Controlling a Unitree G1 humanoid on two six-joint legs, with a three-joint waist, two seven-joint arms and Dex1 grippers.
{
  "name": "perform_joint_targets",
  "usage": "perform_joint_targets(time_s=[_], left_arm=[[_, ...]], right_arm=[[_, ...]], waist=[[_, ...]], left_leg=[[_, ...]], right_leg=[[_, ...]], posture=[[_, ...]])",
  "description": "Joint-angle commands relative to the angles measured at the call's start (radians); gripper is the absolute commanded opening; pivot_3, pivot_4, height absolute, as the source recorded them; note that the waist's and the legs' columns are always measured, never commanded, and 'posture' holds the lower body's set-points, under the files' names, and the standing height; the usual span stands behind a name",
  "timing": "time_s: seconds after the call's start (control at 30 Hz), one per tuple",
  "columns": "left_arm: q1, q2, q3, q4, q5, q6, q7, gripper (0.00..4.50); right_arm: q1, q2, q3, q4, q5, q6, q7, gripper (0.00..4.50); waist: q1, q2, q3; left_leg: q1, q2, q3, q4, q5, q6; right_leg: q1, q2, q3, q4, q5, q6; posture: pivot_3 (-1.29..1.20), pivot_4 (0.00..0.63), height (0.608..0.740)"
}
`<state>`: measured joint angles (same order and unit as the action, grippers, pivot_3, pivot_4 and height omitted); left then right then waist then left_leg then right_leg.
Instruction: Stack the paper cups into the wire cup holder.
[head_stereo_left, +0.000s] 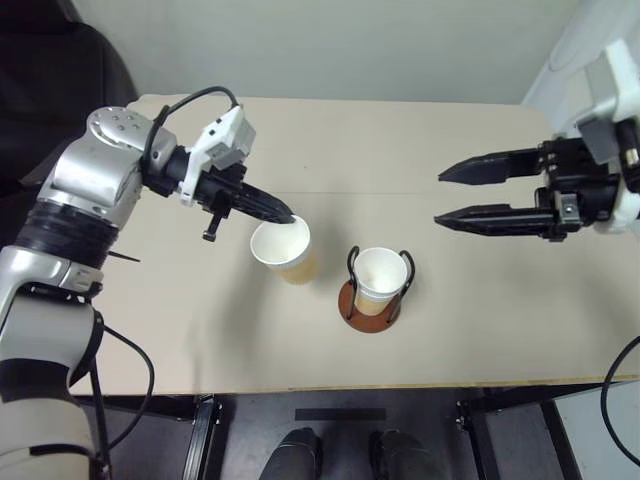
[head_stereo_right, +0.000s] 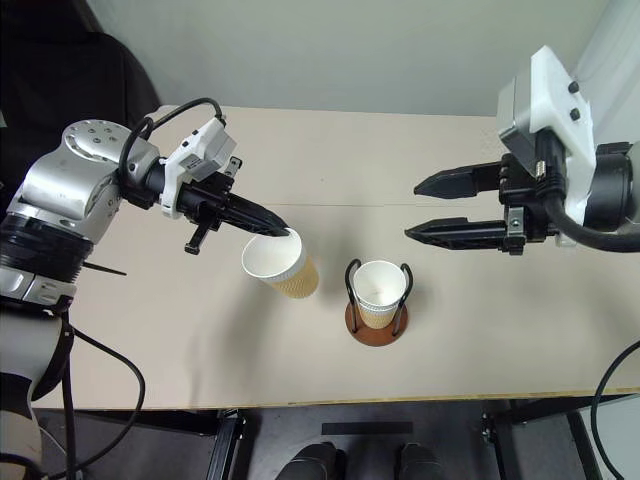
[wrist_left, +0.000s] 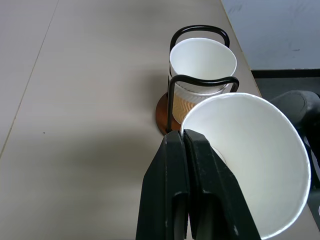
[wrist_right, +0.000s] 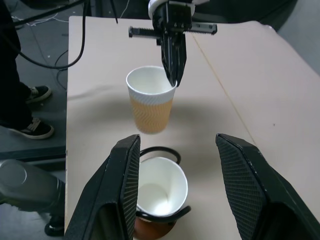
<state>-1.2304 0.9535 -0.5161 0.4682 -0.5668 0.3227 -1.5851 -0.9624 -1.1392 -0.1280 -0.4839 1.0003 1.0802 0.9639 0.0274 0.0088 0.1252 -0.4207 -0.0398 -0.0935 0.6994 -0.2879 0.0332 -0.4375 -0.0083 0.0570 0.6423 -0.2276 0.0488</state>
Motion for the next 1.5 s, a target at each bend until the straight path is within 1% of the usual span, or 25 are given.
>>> perform_joint_targets(time_s=[0.03,0.47,0.57,0.87,1.03,1.2,1.23,1.5], left_arm=[[-0.055,0.005,0.021,-0.026,-0.010,0.025,-0.029,0.04],[-0.111,0.001,0.013,0.017,-0.017,0.018,-0.029,0.04],[-0.158,-0.024,0.029,0.047,-0.034,0.039,-0.029,0.04],[-0.263,-0.064,0.000,0.129,-0.064,0.015,-0.029,0.04],[-0.297,-0.087,-0.025,0.150,-0.089,0.001,-0.029,0.04],[-0.326,-0.125,-0.063,0.150,-0.126,-0.010,-0.029,0.04],[-0.332,-0.136,-0.068,0.152,-0.133,-0.012,-0.029,0.04],[-0.374,-0.209,-0.109,0.170,-0.172,-0.042,-0.029,0.04]], right_arm=[[-0.047,0.009,-0.025,0.015,0.028,0.007,-0.019,2.38],[-0.072,0.027,-0.019,0.013,0.029,0.016,-0.034,2.38],[-0.068,0.029,-0.017,0.014,0.026,0.014,-0.034,2.38],[-0.087,0.026,-0.015,0.005,0.035,0.027,-0.033,2.38],[-0.096,0.024,-0.017,0.003,0.036,0.031,-0.038,2.38],[-0.093,0.019,-0.020,0.000,0.032,0.031,-0.038,2.38],[-0.092,0.016,-0.021,-0.001,0.032,0.032,-0.037,2.38],[-0.057,-0.034,-0.050,-0.017,0.043,0.047,-0.040,2.38]], waist=[[0.000,0.000,0.000],[0.000,0.000,0.000],[0.001,0.000,0.000],[0.000,0.000,0.000],[0.001,0.002,0.001],[0.006,0.002,0.002],[0.004,0.003,0.002],[0.006,0.003,0.002]], left_leg=[[0.000,0.000,0.000,0.000,0.000,0.000],[0.000,0.000,0.000,0.000,0.000,0.000],[0.000,0.000,0.000,0.000,0.000,0.000],[-0.002,0.000,0.000,-0.001,0.000,0.000],[-0.003,0.000,0.000,0.000,-0.001,0.001],[-0.007,-0.001,0.000,0.001,0.000,0.001],[-0.008,0.000,-0.001,0.001,-0.001,0.001],[-0.013,0.000,0.001,0.000,0.000,0.001]], right_leg=[[0.000,0.000,0.000,0.000,0.000,0.000],[0.000,0.000,0.000,0.000,0.000,0.000],[0.000,0.000,0.000,-0.001,0.000,0.000],[-0.001,0.000,0.000,-0.001,0.000,0.000],[-0.003,-0.001,0.000,-0.001,0.000,0.000],[-0.006,0.000,-0.002,-0.001,0.000,0.001],[-0.007,-0.001,-0.001,-0.001,0.000,0.001],[-0.011,-0.001,-0.002,0.001,-0.001,0.002]], posture=[[0.00,0.150,0.740],[0.00,0.150,0.740],[0.00,0.150,0.740],[0.00,0.150,0.740],[0.00,0.150,0.740],[0.00,0.150,0.740],[0.00,0.150,0.740],[0.00,0.150,0.740]])
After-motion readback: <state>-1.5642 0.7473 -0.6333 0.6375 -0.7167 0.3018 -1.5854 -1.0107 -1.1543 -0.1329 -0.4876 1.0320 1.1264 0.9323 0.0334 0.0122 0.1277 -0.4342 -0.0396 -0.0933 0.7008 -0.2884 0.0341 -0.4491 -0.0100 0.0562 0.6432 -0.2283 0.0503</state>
